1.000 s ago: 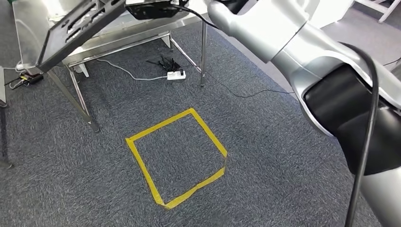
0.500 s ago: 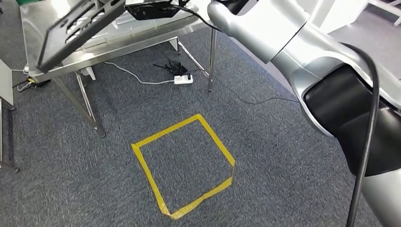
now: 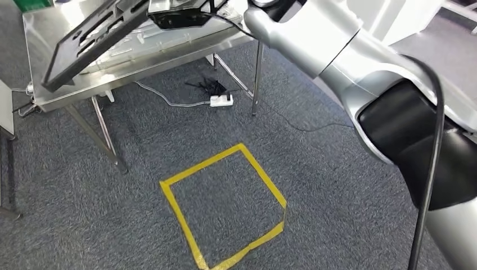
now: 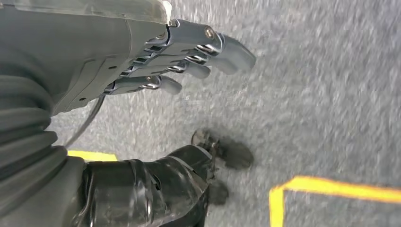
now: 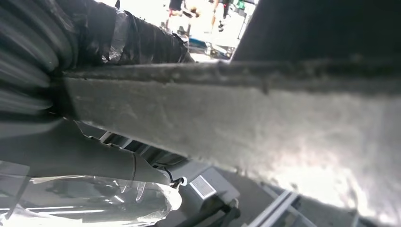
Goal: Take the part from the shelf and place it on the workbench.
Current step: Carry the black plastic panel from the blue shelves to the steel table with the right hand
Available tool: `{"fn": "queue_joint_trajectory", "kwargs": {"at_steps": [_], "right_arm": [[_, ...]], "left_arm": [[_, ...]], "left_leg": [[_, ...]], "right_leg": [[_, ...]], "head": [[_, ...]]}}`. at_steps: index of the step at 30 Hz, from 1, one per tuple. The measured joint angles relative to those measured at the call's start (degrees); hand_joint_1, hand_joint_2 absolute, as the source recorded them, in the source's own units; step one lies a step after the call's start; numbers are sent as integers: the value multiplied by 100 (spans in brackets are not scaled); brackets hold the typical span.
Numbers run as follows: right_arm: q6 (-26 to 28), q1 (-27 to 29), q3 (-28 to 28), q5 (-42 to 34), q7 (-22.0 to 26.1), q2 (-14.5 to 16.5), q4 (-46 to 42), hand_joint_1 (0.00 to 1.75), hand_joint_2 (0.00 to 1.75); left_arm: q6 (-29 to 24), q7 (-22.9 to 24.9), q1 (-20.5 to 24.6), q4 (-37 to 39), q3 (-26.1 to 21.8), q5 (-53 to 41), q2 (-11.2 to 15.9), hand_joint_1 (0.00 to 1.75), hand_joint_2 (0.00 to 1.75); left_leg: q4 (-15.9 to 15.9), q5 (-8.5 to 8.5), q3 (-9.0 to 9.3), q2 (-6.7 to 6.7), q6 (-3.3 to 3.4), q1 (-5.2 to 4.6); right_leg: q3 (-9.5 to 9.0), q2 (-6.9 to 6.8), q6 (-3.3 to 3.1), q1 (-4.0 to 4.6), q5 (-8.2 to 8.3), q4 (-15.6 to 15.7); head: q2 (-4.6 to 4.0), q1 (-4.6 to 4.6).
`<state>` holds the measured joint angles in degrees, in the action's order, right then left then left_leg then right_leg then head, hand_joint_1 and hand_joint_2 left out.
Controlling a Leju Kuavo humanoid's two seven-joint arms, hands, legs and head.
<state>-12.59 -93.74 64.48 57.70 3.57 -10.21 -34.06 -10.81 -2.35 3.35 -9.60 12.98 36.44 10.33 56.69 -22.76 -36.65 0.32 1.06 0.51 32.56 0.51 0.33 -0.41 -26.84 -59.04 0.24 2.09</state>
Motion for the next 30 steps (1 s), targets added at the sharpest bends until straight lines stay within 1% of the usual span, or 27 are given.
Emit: {"fn": "queue_joint_trajectory", "kwargs": {"at_steps": [1,2,3,4,5,6,7,8,10,11,12,13,15,16,17,18,19,20,21,22,23,25,26,27,28,30], "right_arm": [[6,-7,0,-2,-4,-5,-1,175,175],[20,-9,0,-2,-10,-11,0,175,175],[40,-3,0,-1,-22,-15,0,175,175],[65,12,0,-1,-38,-24,-1,175,175],[95,34,0,-1,-64,-36,-1,175,175],[135,56,0,-1,-105,-52,-1,175,175],[198,72,-1,-4,-157,-72,-3,175,175],[289,81,-9,-14,-229,-90,-10,175,175],[521,83,-50,-35,-381,-136,-33,175,175],[624,80,-84,-40,-443,-157,-57,175,175],[697,80,-119,-35,-486,-180,-84,175,175],[743,80,-151,-25,-515,-202,-116,175,175],[764,82,-202,3,-550,-232,-180,175,175],[762,81,-228,20,-561,-244,-205,175,175],[757,80,-255,38,-570,-253,-227,175,175],[753,84,-278,56,-575,-260,-245,175,175],[751,95,-293,71,-578,-264,-262,175,175],[750,115,-301,79,-579,-266,-278,175,175],[750,140,-306,83,-578,-268,-291,175,175],[750,165,-313,84,-578,-271,-303,175,175],[750,182,-322,87,-578,-275,-311,175,175],[749,193,-342,98,-578,-292,-327,175,175],[748,187,-350,104,-578,-303,-336,175,175],[746,184,-360,108,-577,-313,-346,175,175],[744,184,-368,110,-576,-328,-355,175,175],[741,193,-387,120,-574,-363,-372,175,175]], "left_arm": [[4,-5,5,0,0,-8,3,0,175],[6,-9,11,0,0,-19,5,0,175],[7,-10,17,0,0,-29,6,0,175],[7,-9,24,0,0,-40,7,0,175],[8,-6,26,0,0,-46,7,0,175],[9,0,24,0,0,-48,4,0,175],[10,7,19,0,0,-49,-1,0,175],[11,13,14,0,0,-49,-7,0,175],[12,20,11,0,0,-44,-17,0,175],[11,23,14,0,0,-28,-20,0,175],[9,28,16,0,0,-6,-21,0,175],[7,34,18,0,0,24,-25,0,175],[3,39,17,0,0,64,-32,0,175],[4,39,16,0,0,71,-36,0,175],[4,38,20,0,0,70,-38,0,175],[4,37,24,0,0,67,-41,0,175],[6,37,27,0,0,61,-41,0,175],[8,38,27,0,0,50,-43,0,175],[11,39,23,0,0,35,-44,0,175],[16,40,19,0,0,21,-46,0,175],[21,42,16,0,0,9,-47,0,175],[28,46,13,0,0,-2,-41,0,175],[29,52,13,0,0,-5,-35,0,175],[29,57,12,0,0,-8,-29,0,175],[29,61,13,0,0,-14,-23,0,175],[27,63,13,0,0,-33,-15,0,175]], "left_leg": [[-13,-26,56,1,43,1],[-22,-55,114,-1,77,0],[-22,-98,162,-1,108,-9],[-20,-147,212,-4,127,-16],[-15,-201,271,-12,135,-20],[-7,-262,338,-26,136,-23],[7,-330,413,-43,134,-25],[24,-403,490,-58,127,-24],[65,-544,599,-84,92,-27],[78,-599,624,-97,61,-31],[83,-635,645,-107,24,-36],[94,-645,666,-114,-12,-40],[170,-639,658,-106,-63,-35],[334,-637,576,-94,-80,-30],[594,-674,423,-82,-94,-25],[940,-760,199,-70,-108,-18],[1285,-897,-45,-67,-124,-12],[1545,-1045,-262,-67,-138,-7],[1654,-1137,-410,-66,-147,-2],[1573,-1106,-463,-65,-150,0],[1316,-927,-428,-65,-143,0],[542,-325,-229,-63,-101,-19],[246,-125,-142,-62,-73,-37],[67,-11,-85,-62,-37,-58],[-5,-4,-56,-62,0,-77],[-68,19,43,-57,70,-77]], "right_leg": [[99,-6,13,-6,-32,-190],[267,-13,26,-13,-95,-489],[485,-16,35,-13,-185,-859],[729,-19,43,-14,-321,-1213],[936,-19,49,-12,-448,-1452],[1069,-19,48,-12,-511,-1521],[1110,-20,40,-11,-460,-1399],[1063,-20,27,-8,-269,-1103],[887,-19,-7,11,341,-352],[821,-16,-25,27,557,-105],[788,-12,-51,41,677,24],[770,-9,-82,54,668,48],[678,-10,-152,42,645,90],[620,-14,-184,34,624,117],[567,-14,-208,25,602,141],[526,-9,-225,23,574,154],[492,-2,-237,22,541,158],[456,12,-238,24,503,158],[408,26,-235,26,460,154],[351,36,-229,28,412,149],[284,42,-221,31,360,142],[166,45,-196,37,261,128],[135,54,-174,38,224,129],[119,63,-144,36,196,137],[108,71,-110,39,196,119],[94,66,-47,34,177,66]], "head": [[0,8],[0,15],[0,20],[0,20],[0,20],[0,20],[0,21],[0,21],[0,18],[0,19],[0,23],[0,28],[0,37],[0,33],[0,31],[0,28],[0,27],[0,28],[0,27],[0,27],[0,27],[0,27],[0,30],[0,28],[0,32],[0,36]]}}
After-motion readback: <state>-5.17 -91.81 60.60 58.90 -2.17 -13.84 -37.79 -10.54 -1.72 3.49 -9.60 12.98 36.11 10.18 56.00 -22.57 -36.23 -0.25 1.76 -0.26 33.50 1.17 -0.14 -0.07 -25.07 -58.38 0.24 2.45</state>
